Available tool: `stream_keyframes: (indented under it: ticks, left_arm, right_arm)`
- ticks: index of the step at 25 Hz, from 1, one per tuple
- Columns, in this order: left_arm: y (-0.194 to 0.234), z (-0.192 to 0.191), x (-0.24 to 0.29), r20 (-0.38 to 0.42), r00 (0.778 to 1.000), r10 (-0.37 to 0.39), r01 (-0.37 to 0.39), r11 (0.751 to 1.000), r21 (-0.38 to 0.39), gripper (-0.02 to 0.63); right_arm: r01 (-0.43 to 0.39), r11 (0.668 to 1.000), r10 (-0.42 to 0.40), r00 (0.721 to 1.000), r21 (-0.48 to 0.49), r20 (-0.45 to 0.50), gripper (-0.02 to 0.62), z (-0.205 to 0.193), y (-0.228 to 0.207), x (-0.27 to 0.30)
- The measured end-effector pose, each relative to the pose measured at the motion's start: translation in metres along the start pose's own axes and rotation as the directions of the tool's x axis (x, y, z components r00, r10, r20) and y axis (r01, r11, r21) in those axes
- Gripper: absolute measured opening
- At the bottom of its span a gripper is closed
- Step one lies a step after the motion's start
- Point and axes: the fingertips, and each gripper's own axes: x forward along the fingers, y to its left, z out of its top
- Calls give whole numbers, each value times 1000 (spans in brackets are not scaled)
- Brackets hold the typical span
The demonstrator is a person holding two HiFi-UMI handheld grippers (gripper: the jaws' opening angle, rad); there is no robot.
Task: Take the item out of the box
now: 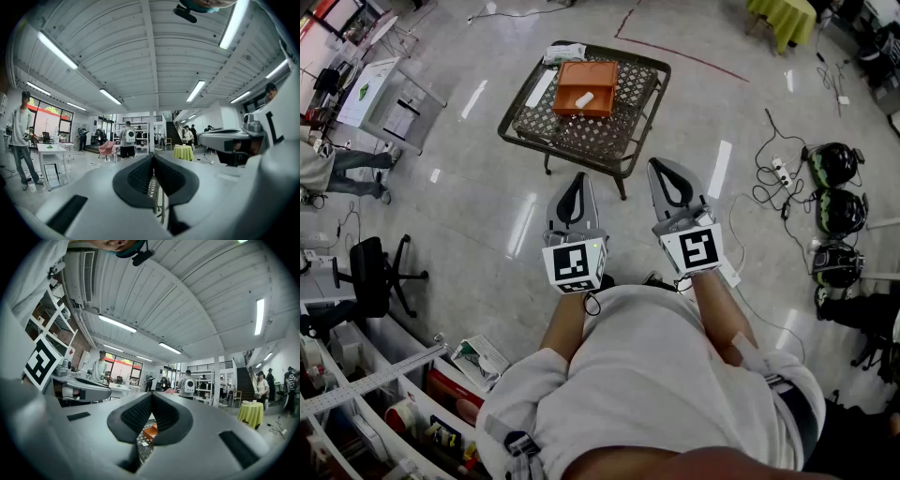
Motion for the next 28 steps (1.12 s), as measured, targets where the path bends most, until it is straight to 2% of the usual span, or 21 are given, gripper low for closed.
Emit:
stream_keyframes:
  ticks: [13, 17, 20, 24, 28]
  left_arm:
    - [31, -30, -16, -48, 999, 6, -7, 1000, -22, 9]
    - [57, -46, -24, -80, 997, 21, -25, 999, -47, 9]
    - [78, -55, -28, -93, 995, 24, -30, 998, -64, 9]
    - [105, -59, -29, -86, 996, 3, -10, 997, -79, 9]
    - [132, -65, -22, -85, 996, -22, 12, 993, -119, 9]
  right_arm:
    - [12, 1000, -12, 999, -1, -35, 4, -22, 27, 14]
    - [12, 999, -13, 999, -30, -33, 3, -25, 44, 26]
    - [54, 998, -56, 997, -36, -60, 4, -30, 47, 37]
    - [111, 991, -116, 991, -70, -65, 3, -31, 49, 54]
    - [111, 992, -115, 991, -63, -68, 4, -30, 65, 74]
